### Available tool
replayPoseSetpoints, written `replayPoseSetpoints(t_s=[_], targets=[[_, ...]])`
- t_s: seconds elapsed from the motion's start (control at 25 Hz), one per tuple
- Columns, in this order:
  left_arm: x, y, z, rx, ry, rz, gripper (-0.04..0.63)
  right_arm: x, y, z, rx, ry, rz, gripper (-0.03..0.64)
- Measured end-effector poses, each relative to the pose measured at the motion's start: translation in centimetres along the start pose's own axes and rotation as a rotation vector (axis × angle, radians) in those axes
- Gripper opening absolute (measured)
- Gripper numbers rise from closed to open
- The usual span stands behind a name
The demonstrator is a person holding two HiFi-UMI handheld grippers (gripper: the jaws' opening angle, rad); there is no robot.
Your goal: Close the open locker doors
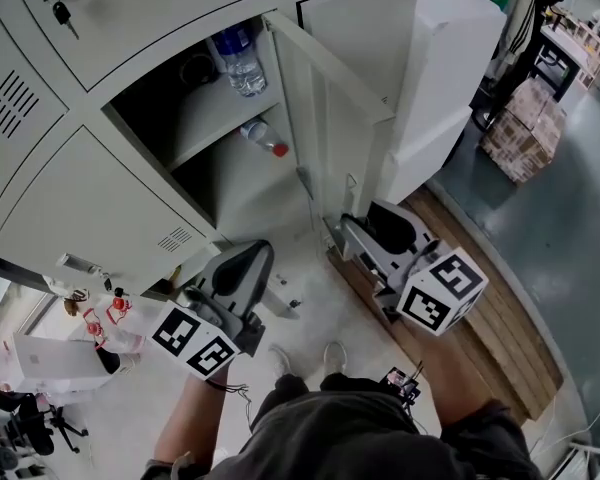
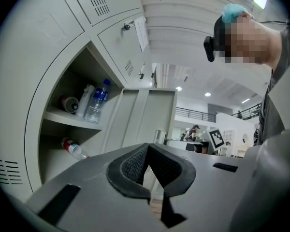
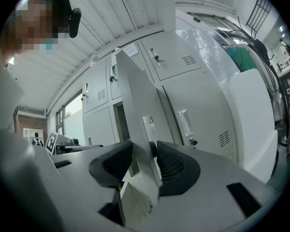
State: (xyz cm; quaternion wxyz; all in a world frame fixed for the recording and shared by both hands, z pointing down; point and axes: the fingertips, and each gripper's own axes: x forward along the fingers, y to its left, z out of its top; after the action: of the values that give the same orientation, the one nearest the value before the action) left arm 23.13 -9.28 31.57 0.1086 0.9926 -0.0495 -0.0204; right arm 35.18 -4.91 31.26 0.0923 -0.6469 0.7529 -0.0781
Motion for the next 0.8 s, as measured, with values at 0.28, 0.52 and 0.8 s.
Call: replayPoseSetpoints(t_s=[0.28, 0.52, 0.8], targets=[[-1.4, 0.8, 0.4, -0.004, -0.006, -0.014, 0.008, 1.1, 2.0, -0.5, -0.009, 0.018, 0.012, 0.135], [-2.8, 1.9, 1.3, -0.001, -0.018, -0.008, 0.008, 2.4, 3.8, -1.0, -0.019, 0.036, 0.035, 0.143], [-4.0, 3.1, 2.2, 0.008, -0.020, -0.006, 0.008, 4.2, 5.6, -1.5, -0.018, 0.049, 0.062, 0.146]])
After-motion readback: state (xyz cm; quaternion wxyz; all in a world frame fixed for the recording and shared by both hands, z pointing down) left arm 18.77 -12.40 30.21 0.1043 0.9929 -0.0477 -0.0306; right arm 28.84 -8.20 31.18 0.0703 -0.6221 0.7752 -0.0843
